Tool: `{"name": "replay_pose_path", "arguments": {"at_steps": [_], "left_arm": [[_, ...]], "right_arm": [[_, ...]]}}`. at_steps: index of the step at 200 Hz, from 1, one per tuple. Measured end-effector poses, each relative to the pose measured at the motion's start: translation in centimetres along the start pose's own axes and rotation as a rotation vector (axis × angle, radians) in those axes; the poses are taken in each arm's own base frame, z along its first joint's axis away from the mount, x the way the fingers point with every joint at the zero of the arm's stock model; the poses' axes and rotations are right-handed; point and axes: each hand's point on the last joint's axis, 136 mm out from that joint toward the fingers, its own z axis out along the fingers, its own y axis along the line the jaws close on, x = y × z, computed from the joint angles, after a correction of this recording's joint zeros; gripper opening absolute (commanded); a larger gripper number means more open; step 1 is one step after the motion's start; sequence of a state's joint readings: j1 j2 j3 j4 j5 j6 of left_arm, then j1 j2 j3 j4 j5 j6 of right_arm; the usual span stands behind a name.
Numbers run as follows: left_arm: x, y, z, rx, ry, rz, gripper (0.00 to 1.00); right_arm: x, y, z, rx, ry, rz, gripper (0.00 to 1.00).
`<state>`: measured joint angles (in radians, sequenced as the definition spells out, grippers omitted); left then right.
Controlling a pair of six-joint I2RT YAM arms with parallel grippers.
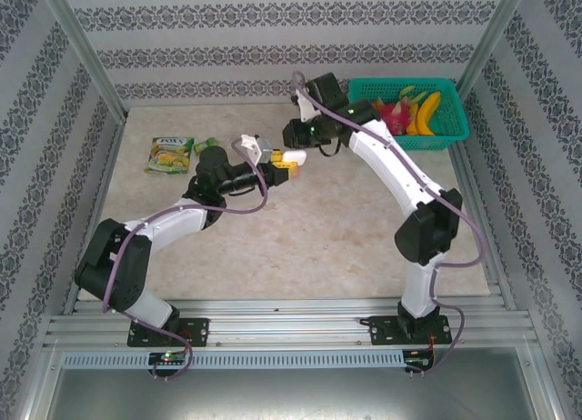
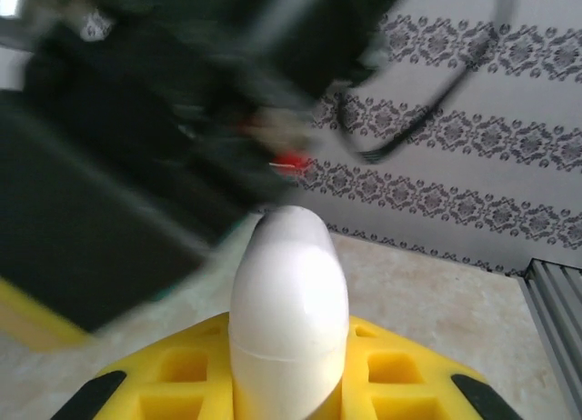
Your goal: Insert the wireless bluetooth earbuds into the charging case
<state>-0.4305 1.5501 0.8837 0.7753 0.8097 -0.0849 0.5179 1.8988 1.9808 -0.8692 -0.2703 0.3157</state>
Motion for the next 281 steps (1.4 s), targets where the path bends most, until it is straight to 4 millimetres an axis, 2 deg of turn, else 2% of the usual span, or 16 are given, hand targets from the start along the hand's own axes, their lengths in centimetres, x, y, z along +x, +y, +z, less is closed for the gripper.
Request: {"name": "replay_pose_path", "arguments": {"at_steps": [26,47,59,80,97,108,139,171,208,226,230,233,236,251,263,281], "left_arm": [[1.2,0.3,0.5,-0.005,0.029,-0.034,0.00],[1.3,1.3,0.9,-0.031,0.029,-0.072,0.00],[1.5,1.8,1.3,-0.041,0.032,-0.114,0.00],[3.1,2.8,1.7,-0.069,0.064,-0.249,0.00],[6.1,3.6,2.2,-0.103,0.140,-0.424,0.00],[8.3,4.2,2.4,-0.129,0.206,-0.537,0.00],[15.5,4.5,2.0,-0.214,0.396,-0.835,0.03],[20.1,3.6,0.5,-0.287,0.535,-1.016,0.08],[23.4,3.0,-0.8,-0.351,0.645,-1.110,0.30],[24.1,3.1,-1.1,-0.374,0.679,-1.120,0.56],[24.0,3.1,-1.1,-0.372,0.678,-1.124,0.73],[23.8,3.1,-1.0,-0.370,0.678,-1.123,0.93],[23.6,3.2,-0.9,-0.370,0.676,-1.122,0.99],[22.4,3.2,-0.8,-0.371,0.675,-1.108,1.00],[21.8,3.6,-1.5,-0.411,0.685,-1.088,1.00],[21.0,4.8,-4.2,-0.514,0.713,-1.063,1.00]], "right_arm": [[1.2,-0.1,-2.9,0.026,-0.050,-0.008,0.35],[1.7,-1.6,-5.4,0.082,-0.115,0.040,0.37],[2.0,-3.2,-6.3,0.115,-0.151,0.092,0.37],[3.7,-7.8,-6.5,0.199,-0.179,0.215,0.37],[6.2,-11.4,-5.5,0.265,-0.161,0.306,0.37],[8.2,-12.6,-4.4,0.289,-0.129,0.341,0.39],[13.0,-14.2,-2.4,0.315,-0.055,0.406,0.43],[14.1,-14.8,-2.8,0.314,-0.081,0.443,0.47],[13.0,-15.2,-4.1,0.302,-0.151,0.456,0.54],[12.8,-15.4,-4.6,0.302,-0.168,0.466,0.62],[12.7,-15.5,-4.7,0.304,-0.171,0.464,0.64],[12.7,-15.5,-4.8,0.303,-0.175,0.470,0.66],[12.7,-15.6,-4.8,0.304,-0.176,0.466,0.69],[12.5,-16.0,-5.4,0.307,-0.192,0.481,0.97],[12.4,-16.3,-6.0,0.309,-0.206,0.481,0.98],[12.0,-16.7,-7.3,0.314,-0.243,0.488,0.98]]}}
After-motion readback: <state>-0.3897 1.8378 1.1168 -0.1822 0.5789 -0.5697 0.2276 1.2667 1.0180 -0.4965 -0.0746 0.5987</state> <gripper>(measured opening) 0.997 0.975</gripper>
